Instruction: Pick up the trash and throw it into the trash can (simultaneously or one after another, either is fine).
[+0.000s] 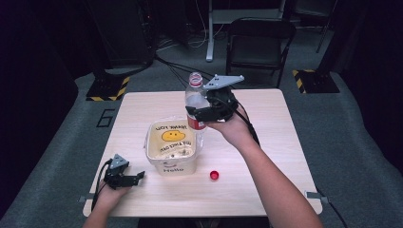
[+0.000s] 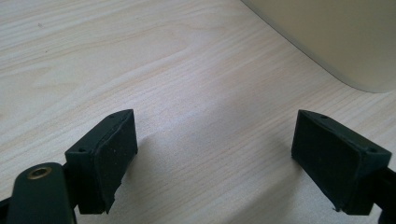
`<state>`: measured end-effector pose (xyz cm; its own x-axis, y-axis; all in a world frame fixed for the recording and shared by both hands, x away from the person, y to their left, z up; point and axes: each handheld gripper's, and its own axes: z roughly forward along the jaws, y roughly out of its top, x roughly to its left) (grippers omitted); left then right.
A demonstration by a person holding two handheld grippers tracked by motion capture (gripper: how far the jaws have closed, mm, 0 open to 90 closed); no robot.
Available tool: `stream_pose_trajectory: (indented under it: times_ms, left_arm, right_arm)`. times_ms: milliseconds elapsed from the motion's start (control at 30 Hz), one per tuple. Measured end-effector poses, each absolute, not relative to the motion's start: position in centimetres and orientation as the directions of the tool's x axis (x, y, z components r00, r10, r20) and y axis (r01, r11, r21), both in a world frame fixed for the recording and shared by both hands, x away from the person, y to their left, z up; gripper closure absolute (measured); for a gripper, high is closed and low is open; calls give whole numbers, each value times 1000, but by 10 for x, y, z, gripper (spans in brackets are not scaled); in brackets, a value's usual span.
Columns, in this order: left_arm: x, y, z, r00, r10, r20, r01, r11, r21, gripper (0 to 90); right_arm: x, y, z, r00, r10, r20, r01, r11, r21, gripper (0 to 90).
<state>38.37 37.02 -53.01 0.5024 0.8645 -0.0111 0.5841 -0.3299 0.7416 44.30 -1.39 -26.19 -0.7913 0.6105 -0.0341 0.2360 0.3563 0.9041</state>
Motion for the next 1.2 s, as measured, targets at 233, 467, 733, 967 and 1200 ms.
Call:
stream_pose_trajectory:
  times_ms: [233, 467, 733, 967, 1200]
  left_arm:
    - [384, 370, -530, 503, 864, -10, 584, -331, 742, 139]
    - [384, 370, -530, 503, 864, -6, 580, -332, 744, 139]
    - [384, 370, -530, 506, 862, -6, 579, -335, 743, 140]
    - [384, 370, -530, 506, 863, -9, 580, -332, 744, 140]
    - [384, 370, -530, 509, 861, -9, 581, -336, 742, 139]
  right_arm:
    - [442, -2, -260, -800, 599, -36, 232, 363, 902, 280]
    - [443, 8, -262, -809, 587, -30, 226, 357, 906, 280]
    - [446, 17, -267, -821, 571, -25, 221, 357, 908, 280]
    - [448, 27, -274, -831, 556, -22, 213, 355, 910, 280]
    - [452, 34, -281, -835, 551, -21, 216, 362, 907, 280]
